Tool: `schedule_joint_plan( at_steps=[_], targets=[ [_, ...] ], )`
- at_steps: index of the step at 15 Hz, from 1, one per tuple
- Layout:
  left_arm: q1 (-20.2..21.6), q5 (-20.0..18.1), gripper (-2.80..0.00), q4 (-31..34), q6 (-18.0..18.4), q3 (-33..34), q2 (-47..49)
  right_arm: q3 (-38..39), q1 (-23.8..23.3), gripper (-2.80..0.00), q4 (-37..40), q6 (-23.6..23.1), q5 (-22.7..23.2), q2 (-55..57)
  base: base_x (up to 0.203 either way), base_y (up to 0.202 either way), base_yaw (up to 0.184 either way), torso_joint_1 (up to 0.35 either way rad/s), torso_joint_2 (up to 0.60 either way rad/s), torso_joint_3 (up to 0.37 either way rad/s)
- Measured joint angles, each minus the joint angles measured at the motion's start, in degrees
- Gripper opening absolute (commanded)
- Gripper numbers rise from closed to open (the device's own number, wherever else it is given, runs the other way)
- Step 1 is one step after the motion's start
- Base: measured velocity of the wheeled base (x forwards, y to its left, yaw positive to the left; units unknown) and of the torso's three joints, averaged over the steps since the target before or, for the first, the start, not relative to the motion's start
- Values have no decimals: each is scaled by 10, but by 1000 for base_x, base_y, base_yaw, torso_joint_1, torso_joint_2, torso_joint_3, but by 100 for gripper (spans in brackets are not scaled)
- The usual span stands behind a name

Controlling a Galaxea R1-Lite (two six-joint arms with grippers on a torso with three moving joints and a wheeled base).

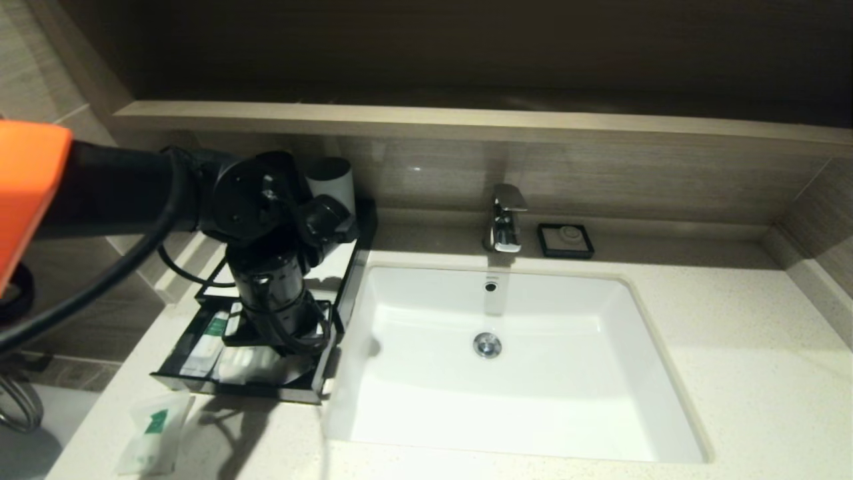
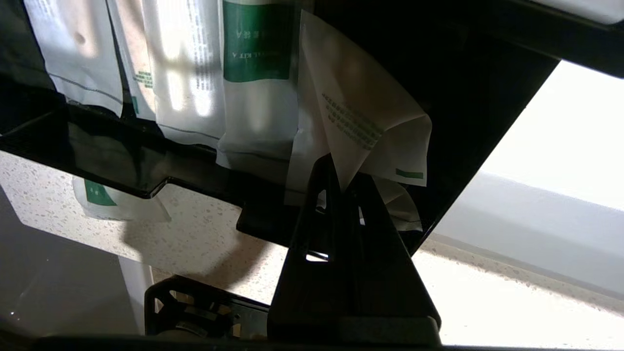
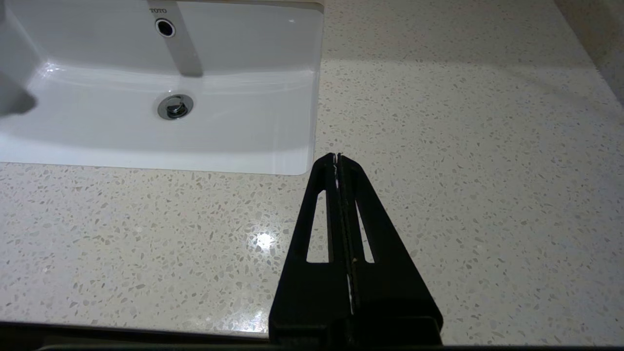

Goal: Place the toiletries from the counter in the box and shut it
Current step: Place the bathroom toiletry into the drawer

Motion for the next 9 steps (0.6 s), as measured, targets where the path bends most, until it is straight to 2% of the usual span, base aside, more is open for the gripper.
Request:
schedule_joint_plan(
  at_steps=[9],
  targets=[
    [4, 1, -280, -17, 7, -1, 21, 0, 0, -280, 0, 0, 0, 0, 0, 0, 0, 0, 0, 0]
  ],
)
